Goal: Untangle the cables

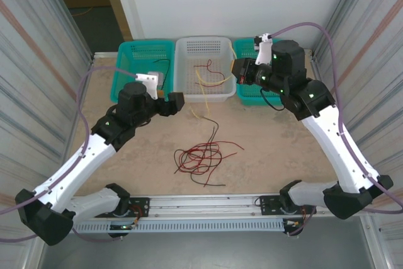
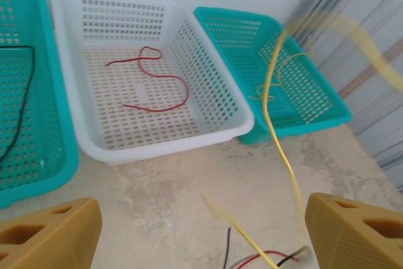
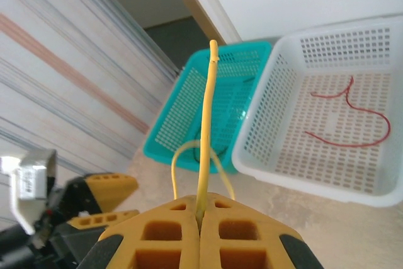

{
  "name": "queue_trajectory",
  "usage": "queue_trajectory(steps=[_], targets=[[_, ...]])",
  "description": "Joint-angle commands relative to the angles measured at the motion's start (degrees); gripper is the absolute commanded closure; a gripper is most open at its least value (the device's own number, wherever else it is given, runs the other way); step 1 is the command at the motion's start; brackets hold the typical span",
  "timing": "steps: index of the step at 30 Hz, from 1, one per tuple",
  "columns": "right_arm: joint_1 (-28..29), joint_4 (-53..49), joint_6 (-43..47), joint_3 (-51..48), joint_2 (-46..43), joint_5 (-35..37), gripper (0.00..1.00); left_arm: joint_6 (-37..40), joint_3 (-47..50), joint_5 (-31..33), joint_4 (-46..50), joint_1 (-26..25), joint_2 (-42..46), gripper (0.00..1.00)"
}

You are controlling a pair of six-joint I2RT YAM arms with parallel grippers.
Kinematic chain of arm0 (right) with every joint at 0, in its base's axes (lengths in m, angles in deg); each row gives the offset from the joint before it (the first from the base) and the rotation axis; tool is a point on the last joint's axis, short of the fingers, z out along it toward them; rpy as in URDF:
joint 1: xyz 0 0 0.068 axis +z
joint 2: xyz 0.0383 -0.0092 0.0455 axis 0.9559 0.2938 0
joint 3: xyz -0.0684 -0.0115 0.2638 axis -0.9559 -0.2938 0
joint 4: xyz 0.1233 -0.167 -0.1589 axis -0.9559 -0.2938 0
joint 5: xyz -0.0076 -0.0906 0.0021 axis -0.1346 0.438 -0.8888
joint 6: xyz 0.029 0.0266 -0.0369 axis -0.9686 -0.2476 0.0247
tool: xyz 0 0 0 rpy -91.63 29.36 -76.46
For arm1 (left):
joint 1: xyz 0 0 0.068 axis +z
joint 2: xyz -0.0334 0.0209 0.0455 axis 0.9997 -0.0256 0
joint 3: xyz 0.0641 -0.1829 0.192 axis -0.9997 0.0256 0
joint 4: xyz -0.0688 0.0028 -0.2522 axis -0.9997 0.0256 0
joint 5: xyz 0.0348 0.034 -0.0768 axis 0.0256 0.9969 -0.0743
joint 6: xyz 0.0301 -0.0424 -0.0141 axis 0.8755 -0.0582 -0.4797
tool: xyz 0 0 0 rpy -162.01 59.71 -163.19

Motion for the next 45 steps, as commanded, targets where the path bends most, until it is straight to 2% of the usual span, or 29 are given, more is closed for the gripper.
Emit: queue_trajectory(steps=[1, 6, 14, 18, 21, 23, 25, 26, 30, 32, 38, 45], targets=[[-0.92, 4.1, -2.4, 0.39, -2.3, -2.47, 1.0, -4.41, 4.28, -7.39, -8.29, -0.24, 2.15, 0.15], [-1.21, 4.25, -2.57, 1.16, -1.96, -2.37, 1.0, -12.18, 11.2, -9.32, -17.2, -0.95, 3.63, 0.15], [-1.19, 5.25, -3.31, 1.52, -1.78, -3.25, 1.0, -17.89, 13.49, -11.94, -21.87, -3.52, -0.4, 0.17], [-1.22, 5.9, -3.89, 0.78, -1.94, -3.5, 1.0, -19.79, 13.59, -11.87, -23.95, -5.37, -2.53, 0.24], [-1.21, 6.05, -4.07, 0.5, -2.21, -3.51, 1.0, -21.25, 14.17, -9.57, -24.04, -5.46, -2.83, 0.27], [-1.22, 5.88, -3.98, 0.6, -2.39, -3.5, 1.0, -21.79, 14.31, -7.18, -23.39, -5.34, -2.54, 0.32], [-1.21, 5.78, -3.98, 0.61, -2.56, -3.51, 1.0, -22.6, 14.39, -6.3, -23.6, -5.02, -2.61, 0.42], [-1.3, 5.78, -4.03, 0.5, -2.66, -3.38, 1.0, -23.09, 14.45, -6.44, -24.11, -4.81, -2.86, 0.49], [-2.0, 6.21, -4.33, 0.02, -3.75, -2.44, 1.0, -25.69, 15.09, -5.7, -24.29, -3.79, -3.38, 0.88], [-2.95, 6.53, -4.72, -0.6, -4.64, -1.74, 1.0, -28.82, 17.23, -2.22, -23.76, -3.15, -1.91, 1.0], [-9.62, 7.08, -7.05, -2.65, -8.4, -0.44, 1.0, -45.75, 31.27, 6.45, -27.79, 1.94, 7.51, 1.0], [-19.51, 7.19, -11.11, -4.92, -11.62, -1.15, 1.0, -60.09, 42.33, 17.88, -30.09, 2.46, 19.88, 1.0]])
